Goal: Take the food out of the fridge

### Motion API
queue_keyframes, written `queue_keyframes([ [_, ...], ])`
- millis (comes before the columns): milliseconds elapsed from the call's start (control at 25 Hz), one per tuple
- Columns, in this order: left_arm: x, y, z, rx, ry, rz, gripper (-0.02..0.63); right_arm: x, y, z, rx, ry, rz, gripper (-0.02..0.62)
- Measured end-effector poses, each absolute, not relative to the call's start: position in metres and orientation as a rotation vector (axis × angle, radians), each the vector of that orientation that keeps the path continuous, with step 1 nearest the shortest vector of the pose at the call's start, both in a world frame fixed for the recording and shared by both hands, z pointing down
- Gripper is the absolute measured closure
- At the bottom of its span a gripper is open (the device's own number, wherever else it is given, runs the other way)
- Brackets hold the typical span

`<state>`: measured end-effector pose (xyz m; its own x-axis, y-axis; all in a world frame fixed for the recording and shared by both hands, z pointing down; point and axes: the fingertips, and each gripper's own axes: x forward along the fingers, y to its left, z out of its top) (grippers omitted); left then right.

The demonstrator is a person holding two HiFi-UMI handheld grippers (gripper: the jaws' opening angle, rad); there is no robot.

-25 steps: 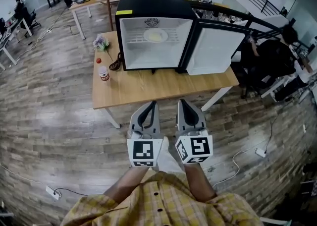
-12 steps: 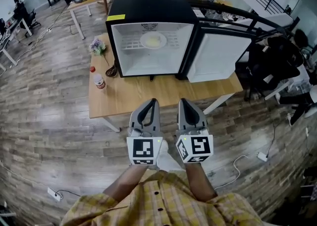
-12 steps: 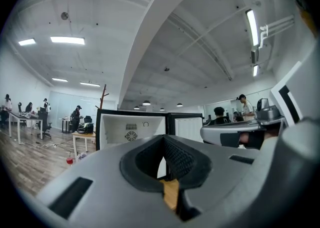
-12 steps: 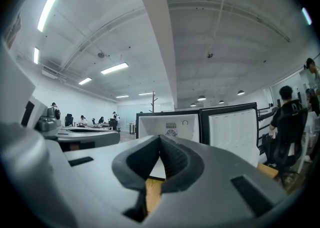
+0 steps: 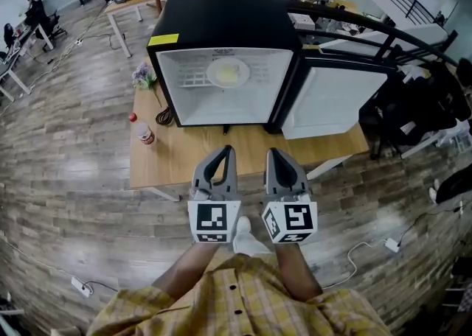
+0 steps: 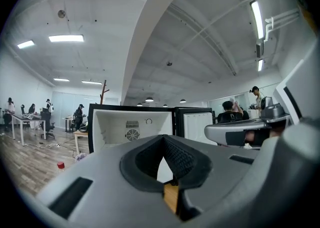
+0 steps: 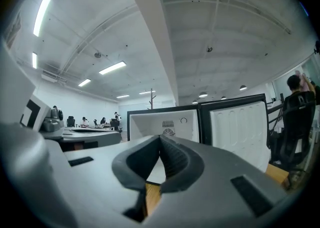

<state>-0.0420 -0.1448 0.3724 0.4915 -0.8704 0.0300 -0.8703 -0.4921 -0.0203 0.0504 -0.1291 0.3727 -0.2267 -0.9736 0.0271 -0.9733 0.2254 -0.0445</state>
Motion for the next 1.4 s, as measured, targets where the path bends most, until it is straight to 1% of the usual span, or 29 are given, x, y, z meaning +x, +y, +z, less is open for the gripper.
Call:
queue_keyframes([
  [720,-0.018,-0.271,0.41,-2.736,1.753,-0.098,0.597,0.082,-0.207,0.39,-1.82,2.548,-0.143,0.588],
  [880,-0.008,-0.284,0.41,-2.745,1.753,-0.081,0.555,0.082,-0.218,0.392,-1.784,2.584,-0.139,0.589],
  [1120,-0.002,-0.305,0.424,-2.812,1.797,-0.03,0.538,0.08,-0.237,0.4,-1.751,2.613,-0.155,0.588],
  [1240,-0.001,-0.315,0.426,-2.87,1.81,0.025,0.493,0.08,-0.244,0.403,-1.741,2.622,-0.158,0.588],
  [1400,-0.002,-0.33,0.434,-2.931,1.861,0.089,0.471,0.08,-0.253,0.404,-1.73,2.631,-0.154,0.589],
])
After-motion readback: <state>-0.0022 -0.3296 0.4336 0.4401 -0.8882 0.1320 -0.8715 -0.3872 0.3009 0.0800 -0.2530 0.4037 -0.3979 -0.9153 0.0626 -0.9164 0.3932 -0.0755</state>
